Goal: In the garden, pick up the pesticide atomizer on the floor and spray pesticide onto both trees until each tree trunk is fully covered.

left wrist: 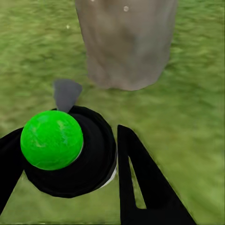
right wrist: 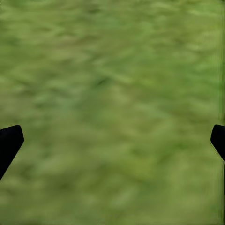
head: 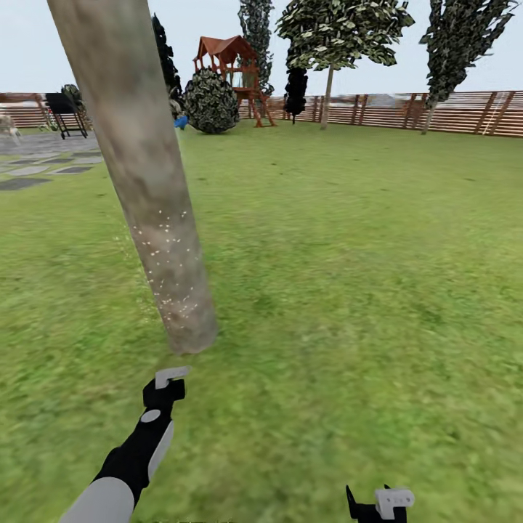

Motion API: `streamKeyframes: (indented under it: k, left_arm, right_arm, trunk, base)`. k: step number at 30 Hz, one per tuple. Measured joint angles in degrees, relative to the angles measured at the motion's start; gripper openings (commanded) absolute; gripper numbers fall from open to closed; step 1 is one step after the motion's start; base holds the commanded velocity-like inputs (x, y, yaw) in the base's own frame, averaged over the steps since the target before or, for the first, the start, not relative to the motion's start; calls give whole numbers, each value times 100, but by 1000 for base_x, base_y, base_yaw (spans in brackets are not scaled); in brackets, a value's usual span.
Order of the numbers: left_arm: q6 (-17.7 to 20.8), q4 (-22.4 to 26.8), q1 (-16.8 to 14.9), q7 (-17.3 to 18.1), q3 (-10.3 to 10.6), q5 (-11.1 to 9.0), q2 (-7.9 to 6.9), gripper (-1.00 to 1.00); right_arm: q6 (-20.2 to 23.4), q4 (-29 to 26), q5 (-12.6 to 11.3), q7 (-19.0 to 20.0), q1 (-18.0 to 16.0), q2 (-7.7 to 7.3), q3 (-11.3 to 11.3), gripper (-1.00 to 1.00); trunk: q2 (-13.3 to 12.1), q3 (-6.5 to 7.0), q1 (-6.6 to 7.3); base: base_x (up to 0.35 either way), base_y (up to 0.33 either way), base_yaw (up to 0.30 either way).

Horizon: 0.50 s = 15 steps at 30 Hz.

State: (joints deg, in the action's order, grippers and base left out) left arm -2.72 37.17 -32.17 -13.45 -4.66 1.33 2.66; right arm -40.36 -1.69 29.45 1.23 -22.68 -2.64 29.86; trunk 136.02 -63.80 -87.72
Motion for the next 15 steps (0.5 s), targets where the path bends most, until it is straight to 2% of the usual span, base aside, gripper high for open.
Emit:
streamKeyframes:
  k: [12,15]
  left_arm:
    - [23,-9,0,0,19,-13,14,-100]
    - [26,-7,0,-5,18,-12,15,-100]
  right_arm:
    - [2,2,9,9,0,0,-2,100]
    - [2,2,8,12,0,-3,-4,100]
  trunk:
    - [0,0,0]
    - [0,0,0]
  base:
    - [0,-274,271]
    - [0,-274,131]
